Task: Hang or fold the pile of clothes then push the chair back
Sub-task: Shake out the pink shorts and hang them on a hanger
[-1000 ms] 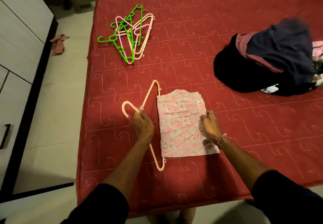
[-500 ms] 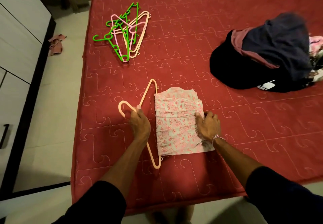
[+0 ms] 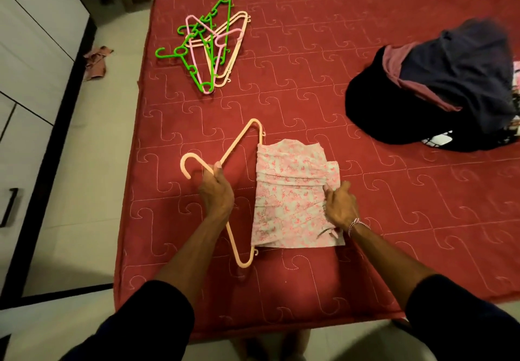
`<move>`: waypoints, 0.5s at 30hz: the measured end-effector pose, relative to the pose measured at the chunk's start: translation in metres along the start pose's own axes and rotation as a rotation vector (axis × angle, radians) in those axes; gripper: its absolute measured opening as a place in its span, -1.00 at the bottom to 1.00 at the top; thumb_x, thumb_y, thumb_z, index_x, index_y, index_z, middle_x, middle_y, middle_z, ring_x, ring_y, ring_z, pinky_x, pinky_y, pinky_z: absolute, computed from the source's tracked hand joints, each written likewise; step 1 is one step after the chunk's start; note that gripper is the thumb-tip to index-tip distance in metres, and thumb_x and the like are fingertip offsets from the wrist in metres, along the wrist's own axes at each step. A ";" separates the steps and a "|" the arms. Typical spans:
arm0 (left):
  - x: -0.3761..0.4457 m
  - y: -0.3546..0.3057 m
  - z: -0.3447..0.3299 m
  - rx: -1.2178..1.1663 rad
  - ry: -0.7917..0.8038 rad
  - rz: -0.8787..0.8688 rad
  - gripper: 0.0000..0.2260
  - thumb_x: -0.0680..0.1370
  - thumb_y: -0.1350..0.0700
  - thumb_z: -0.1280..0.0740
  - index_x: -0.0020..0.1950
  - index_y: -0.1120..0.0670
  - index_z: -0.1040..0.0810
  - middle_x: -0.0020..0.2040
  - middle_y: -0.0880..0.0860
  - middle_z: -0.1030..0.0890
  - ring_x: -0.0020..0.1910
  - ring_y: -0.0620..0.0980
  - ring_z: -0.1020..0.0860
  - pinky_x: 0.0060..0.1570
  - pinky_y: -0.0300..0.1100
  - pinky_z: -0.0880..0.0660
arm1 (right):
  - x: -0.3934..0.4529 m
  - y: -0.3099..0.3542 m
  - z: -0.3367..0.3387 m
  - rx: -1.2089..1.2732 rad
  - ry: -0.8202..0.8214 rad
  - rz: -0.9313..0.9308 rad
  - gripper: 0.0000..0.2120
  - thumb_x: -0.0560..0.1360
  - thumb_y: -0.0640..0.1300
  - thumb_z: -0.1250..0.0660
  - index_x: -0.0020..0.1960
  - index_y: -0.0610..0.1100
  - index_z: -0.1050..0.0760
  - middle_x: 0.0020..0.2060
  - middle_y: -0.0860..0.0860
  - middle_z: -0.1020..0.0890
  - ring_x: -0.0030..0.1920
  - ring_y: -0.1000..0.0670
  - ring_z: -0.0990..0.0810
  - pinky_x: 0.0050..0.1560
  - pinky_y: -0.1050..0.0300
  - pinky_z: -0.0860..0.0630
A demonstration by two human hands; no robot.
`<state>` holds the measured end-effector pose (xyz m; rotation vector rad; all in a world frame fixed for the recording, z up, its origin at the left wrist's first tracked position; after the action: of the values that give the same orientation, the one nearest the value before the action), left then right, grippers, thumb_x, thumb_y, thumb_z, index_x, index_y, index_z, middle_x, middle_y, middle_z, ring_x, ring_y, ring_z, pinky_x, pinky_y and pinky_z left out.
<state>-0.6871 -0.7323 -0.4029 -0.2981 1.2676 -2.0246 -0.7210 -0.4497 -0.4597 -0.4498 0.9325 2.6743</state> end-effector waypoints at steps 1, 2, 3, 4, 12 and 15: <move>0.000 0.000 0.000 -0.011 0.012 0.010 -0.69 0.72 0.03 -0.09 0.15 0.23 -0.48 -0.29 -0.03 -0.41 -0.37 -0.11 -0.39 -0.42 -0.22 -0.34 | -0.003 -0.001 0.000 -0.071 0.002 -0.010 -0.67 0.70 0.06 -0.08 0.18 -0.22 -0.22 -0.35 0.01 -0.48 -0.43 0.00 -0.45 -0.41 0.05 -0.49; -0.001 0.000 -0.001 -0.026 0.028 0.021 -0.70 0.72 0.03 -0.09 0.16 0.22 -0.47 -0.29 -0.03 -0.41 -0.38 -0.11 -0.38 -0.42 -0.22 -0.34 | -0.007 0.000 0.000 -0.160 -0.002 -0.021 -0.64 0.69 0.12 -0.07 0.18 -0.20 -0.20 -0.32 0.00 -0.51 -0.38 -0.01 -0.49 -0.34 0.03 -0.51; -0.003 0.000 -0.001 -0.040 0.045 0.035 -0.71 0.72 0.02 -0.09 0.16 0.21 -0.46 -0.28 -0.03 -0.40 -0.38 -0.11 -0.38 -0.42 -0.21 -0.34 | -0.010 0.004 -0.001 -0.240 -0.017 -0.032 -0.61 0.68 0.15 -0.07 0.20 -0.19 -0.20 -0.24 -0.02 -0.55 -0.29 -0.05 -0.54 -0.24 0.00 -0.53; -0.003 0.000 -0.001 -0.054 0.057 0.050 -0.73 0.72 0.02 -0.09 0.16 0.20 -0.43 -0.28 -0.03 -0.40 -0.38 -0.11 -0.38 -0.43 -0.20 -0.34 | -0.013 0.009 0.000 -0.289 -0.050 -0.042 -0.57 0.67 0.15 -0.11 0.27 -0.20 -0.19 -0.11 -0.07 -0.58 -0.14 -0.11 -0.57 -0.12 -0.06 -0.55; 0.000 -0.005 0.003 -0.122 0.064 0.000 -0.86 0.71 0.12 -0.11 0.00 0.12 -0.37 -0.25 0.03 -0.41 -0.34 -0.06 -0.38 -0.43 -0.15 -0.34 | 0.004 0.071 0.002 -0.415 -0.154 0.414 -0.41 0.61 -0.06 -0.26 0.53 -0.26 -0.16 0.40 -0.26 -0.36 0.40 -0.22 -0.35 0.40 -0.16 -0.36; -0.002 -0.019 0.007 -0.132 0.046 -0.071 -0.86 0.71 0.14 -0.12 -0.02 0.12 -0.38 -0.25 0.02 -0.41 -0.35 -0.09 -0.37 -0.44 -0.21 -0.34 | 0.008 0.103 0.000 -0.338 -0.091 0.583 -0.43 0.64 -0.06 -0.17 0.56 -0.27 -0.13 0.48 -0.26 -0.30 0.47 -0.22 -0.31 0.48 -0.15 -0.33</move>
<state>-0.6910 -0.7305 -0.3828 -0.3649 1.4410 -2.0207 -0.7647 -0.5259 -0.4057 -0.1241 0.6564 3.3705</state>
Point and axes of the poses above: each hand's wrist, its own x-axis towards the middle knuckle, its own z-axis out of the back of the hand, y = z × x, the point moved 2 cm from there along x, towards the middle knuckle
